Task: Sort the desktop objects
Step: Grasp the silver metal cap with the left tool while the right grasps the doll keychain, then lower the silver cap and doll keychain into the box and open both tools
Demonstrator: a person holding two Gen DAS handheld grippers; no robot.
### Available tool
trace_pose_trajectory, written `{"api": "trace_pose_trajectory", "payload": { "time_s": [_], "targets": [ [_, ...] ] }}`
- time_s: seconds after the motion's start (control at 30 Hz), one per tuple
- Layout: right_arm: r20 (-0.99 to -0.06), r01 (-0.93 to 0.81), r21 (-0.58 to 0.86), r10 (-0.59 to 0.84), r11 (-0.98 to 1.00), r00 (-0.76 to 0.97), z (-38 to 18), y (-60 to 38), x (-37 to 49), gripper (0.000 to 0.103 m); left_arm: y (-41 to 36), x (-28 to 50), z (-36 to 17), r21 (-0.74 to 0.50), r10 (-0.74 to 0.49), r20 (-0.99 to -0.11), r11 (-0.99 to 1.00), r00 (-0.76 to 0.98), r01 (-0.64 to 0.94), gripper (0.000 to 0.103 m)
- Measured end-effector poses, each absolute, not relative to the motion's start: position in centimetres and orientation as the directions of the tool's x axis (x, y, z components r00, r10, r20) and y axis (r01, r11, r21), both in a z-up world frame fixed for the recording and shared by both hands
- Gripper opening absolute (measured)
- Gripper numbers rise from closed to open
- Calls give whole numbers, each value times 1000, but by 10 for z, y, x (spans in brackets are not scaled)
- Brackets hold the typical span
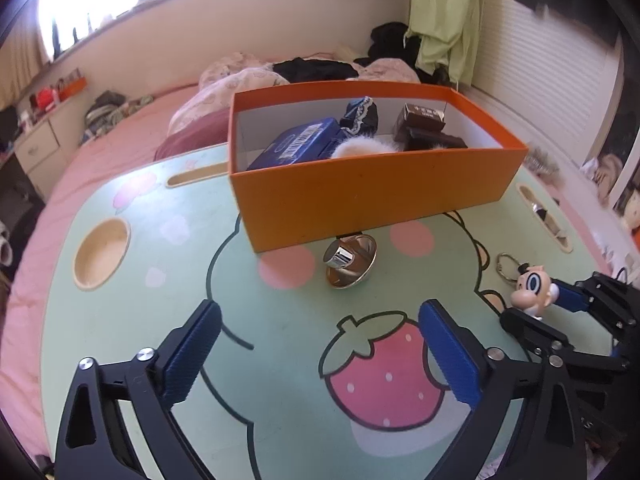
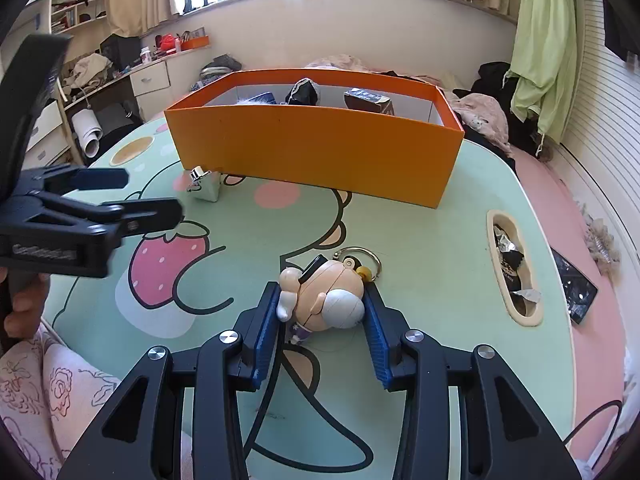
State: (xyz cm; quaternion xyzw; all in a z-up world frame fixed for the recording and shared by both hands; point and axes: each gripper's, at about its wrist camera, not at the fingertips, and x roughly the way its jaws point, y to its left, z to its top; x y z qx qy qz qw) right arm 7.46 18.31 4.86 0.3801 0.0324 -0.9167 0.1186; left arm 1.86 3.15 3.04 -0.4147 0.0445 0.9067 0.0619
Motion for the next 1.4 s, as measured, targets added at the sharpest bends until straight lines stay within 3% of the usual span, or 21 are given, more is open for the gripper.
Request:
{"api": "trace_pose_trajectory", "payload": {
  "time_s": [0.17,0.3,0.33,0.4,0.43,0.5,0.83,1.07,1.23,1.4],
  "targets": [
    [-704,242,31,-193,-970,-683,49,183,75,42,38,15,28,45,73,-770,-985,-634,-168,84],
    [-704,243,32,-194,-970,-683,49,183,75,42,43,3,33,56,65,-756,-985,-651,-164,80],
    [-704,243,32,-194,-970,-683,49,183,75,42,45,-1,33,62,61,-755,-985,-653,-162,75],
    [-704,243,32,-194,-970,-683,49,183,75,42,50,-7,32,73,56,-760,-983,-647,-170,53],
    [-704,242,32,-194,-970,-683,49,183,75,42,52,-9,29,81,48,-770,-982,-636,-172,28],
    [-704,242,31,-194,-970,-684,49,183,75,42,53,-7,25,99,21,-768,-983,-640,-152,29],
    [-699,242,34,-196,-970,-687,50,183,77,41,29,35,47,-49,154,-712,-984,-686,-170,29],
    [-655,263,117,-273,-958,-704,64,191,78,41,26,48,69,-78,190,-668,-980,-720,-185,29],
    [-627,280,204,-345,-938,-699,85,191,61,41,26,28,90,-104,216,-663,-975,-717,-198,29],
    [-551,274,169,-321,-947,-770,135,185,34,41,30,-5,110,-86,192,-665,-980,-721,-181,29]
  ]
}}
